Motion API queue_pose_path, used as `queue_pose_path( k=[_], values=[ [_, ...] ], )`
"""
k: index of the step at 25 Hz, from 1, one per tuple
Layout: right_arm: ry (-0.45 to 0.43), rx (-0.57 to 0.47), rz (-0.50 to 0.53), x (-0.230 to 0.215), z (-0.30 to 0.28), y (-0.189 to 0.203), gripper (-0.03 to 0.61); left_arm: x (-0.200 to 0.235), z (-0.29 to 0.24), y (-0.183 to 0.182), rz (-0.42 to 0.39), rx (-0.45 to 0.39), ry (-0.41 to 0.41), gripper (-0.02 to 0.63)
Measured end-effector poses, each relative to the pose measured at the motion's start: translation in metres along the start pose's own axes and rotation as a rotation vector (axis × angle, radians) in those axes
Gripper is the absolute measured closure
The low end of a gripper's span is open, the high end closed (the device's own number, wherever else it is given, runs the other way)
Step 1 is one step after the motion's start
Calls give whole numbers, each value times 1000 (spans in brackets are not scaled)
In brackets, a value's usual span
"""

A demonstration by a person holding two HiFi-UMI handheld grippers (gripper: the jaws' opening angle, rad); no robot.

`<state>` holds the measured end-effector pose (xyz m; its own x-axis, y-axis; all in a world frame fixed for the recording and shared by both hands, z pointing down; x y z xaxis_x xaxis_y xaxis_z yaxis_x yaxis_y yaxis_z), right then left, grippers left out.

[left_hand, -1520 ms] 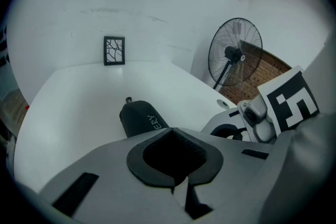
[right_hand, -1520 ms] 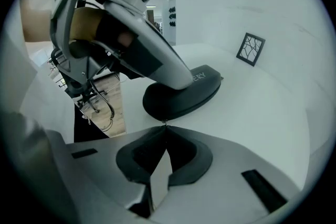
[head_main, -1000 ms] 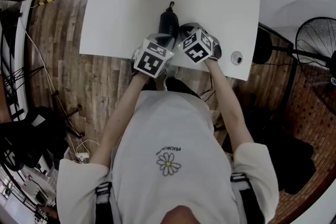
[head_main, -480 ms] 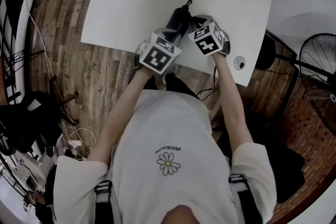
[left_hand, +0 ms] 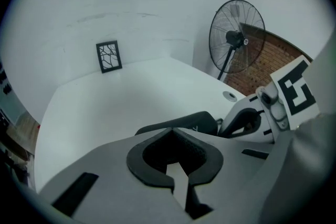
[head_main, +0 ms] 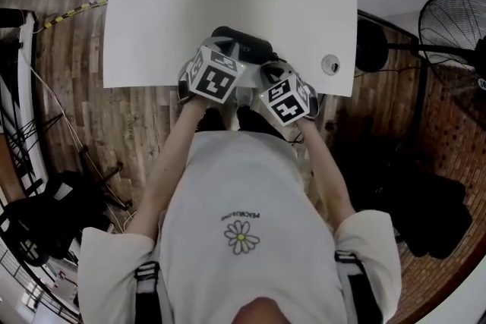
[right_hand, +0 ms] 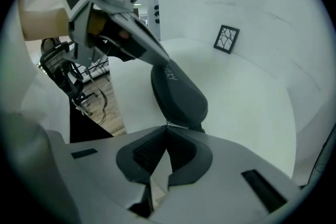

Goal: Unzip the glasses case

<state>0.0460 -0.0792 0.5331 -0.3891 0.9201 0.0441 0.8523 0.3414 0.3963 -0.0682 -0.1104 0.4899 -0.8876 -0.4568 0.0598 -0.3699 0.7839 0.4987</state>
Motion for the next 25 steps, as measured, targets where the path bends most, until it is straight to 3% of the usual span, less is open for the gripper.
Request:
queue_pose_path(
  k=[5,16,25],
  values=[
    [2,5,-6,33,-4,6,571,-16,-8,-6,-92,-7,1,601],
    [53,21,-98,-7,11,27,571,-18,-13,-10,-126,-20,10,601],
    [60,55,144,-46,5,4,571,-17,-15,-16,-106,-16,34,601]
  ],
)
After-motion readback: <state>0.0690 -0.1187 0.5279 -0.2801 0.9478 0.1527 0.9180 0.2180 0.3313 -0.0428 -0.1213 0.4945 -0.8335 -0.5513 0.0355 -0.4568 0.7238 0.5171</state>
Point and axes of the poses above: the fingertips, and each gripper's own axes: z backward along the fingers, x to its left, y out of its underside, the point moved 5 cm from there along z, backward along the fingers, and after that the axes turned 9 degrees about x, right-handed, at the moved point
